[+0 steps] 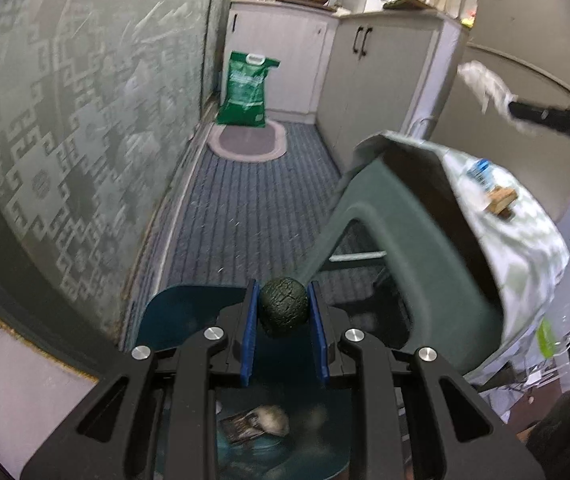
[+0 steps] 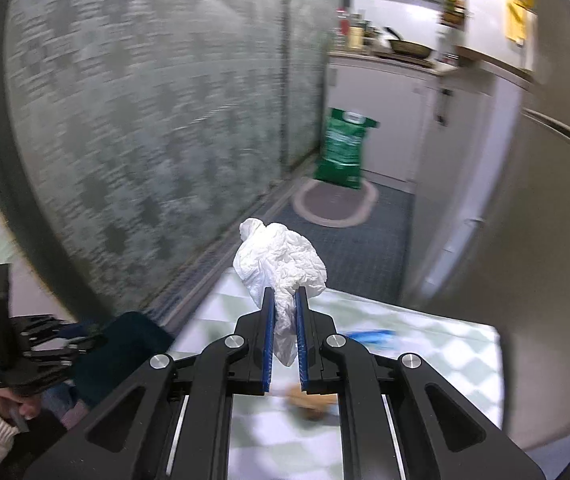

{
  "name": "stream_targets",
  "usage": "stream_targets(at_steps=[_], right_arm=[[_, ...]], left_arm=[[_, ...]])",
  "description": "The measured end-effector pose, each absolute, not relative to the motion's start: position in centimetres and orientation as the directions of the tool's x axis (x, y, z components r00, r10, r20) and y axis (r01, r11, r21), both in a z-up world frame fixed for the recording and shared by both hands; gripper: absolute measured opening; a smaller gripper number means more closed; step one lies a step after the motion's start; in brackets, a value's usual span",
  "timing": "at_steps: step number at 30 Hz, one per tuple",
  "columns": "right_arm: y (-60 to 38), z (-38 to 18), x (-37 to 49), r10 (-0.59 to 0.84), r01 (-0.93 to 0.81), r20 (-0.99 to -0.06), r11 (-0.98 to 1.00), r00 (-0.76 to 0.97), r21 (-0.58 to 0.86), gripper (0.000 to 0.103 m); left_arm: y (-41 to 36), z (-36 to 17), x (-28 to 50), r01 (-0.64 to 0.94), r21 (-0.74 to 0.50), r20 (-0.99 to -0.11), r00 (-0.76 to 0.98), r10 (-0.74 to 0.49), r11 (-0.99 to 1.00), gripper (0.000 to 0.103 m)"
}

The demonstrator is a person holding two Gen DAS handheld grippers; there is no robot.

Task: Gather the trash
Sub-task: 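Drop the lime into the bin with left gripper while right gripper lifts white plastic, then lower the crumpled white plastic into the teal bin and open the right gripper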

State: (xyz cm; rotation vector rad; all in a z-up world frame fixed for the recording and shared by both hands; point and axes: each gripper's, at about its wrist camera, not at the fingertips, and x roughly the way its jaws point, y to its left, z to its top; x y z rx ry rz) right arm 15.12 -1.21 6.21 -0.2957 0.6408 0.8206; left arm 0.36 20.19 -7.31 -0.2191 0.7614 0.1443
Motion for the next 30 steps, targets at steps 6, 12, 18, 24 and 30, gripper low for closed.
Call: stream_targets(at_steps=[6, 12, 18, 24, 30], right_arm=[[3.3, 5.7, 12.4, 0.637, -0.828, -0.650, 0.560, 0.414, 0.022, 0.010], [7.4, 3.8, 9.9, 0.639, -0.878, -0.693, 0.478, 0.335, 0.015, 0.010], [10.5, 1.5, 8.6, 0.615, -0.904, -0.739, 0.427, 0.274, 0.020, 0.010], [13.0, -0.4, 7.6, 0.598, -0.919, -0.773, 0.391, 0.209, 0.054, 0.010], [14.9, -3.0, 7.1, 0.556, -0.924, -0.812, 0.377, 0.176, 0.058, 0.010]], left_arm=[[21.8, -9.9, -0.5, -0.244, -0.122, -0.763, 0.643, 0.066, 0.962, 0.026], [22.6, -12.4, -1.7, -0.255, -0.102, -0.808, 0.584, 0.069, 0.961, 0.026], [23.0, -13.9, -2.5, -0.248, -0.091, -0.840, 0.540, 0.060, 0.964, 0.028], [24.0, -13.5, -3.2, -0.255, -0.105, -0.830, 0.554, 0.056, 0.961, 0.037], [24.5, -12.3, -4.3, -0.256, -0.118, -0.804, 0.591, 0.059, 0.960, 0.031]])
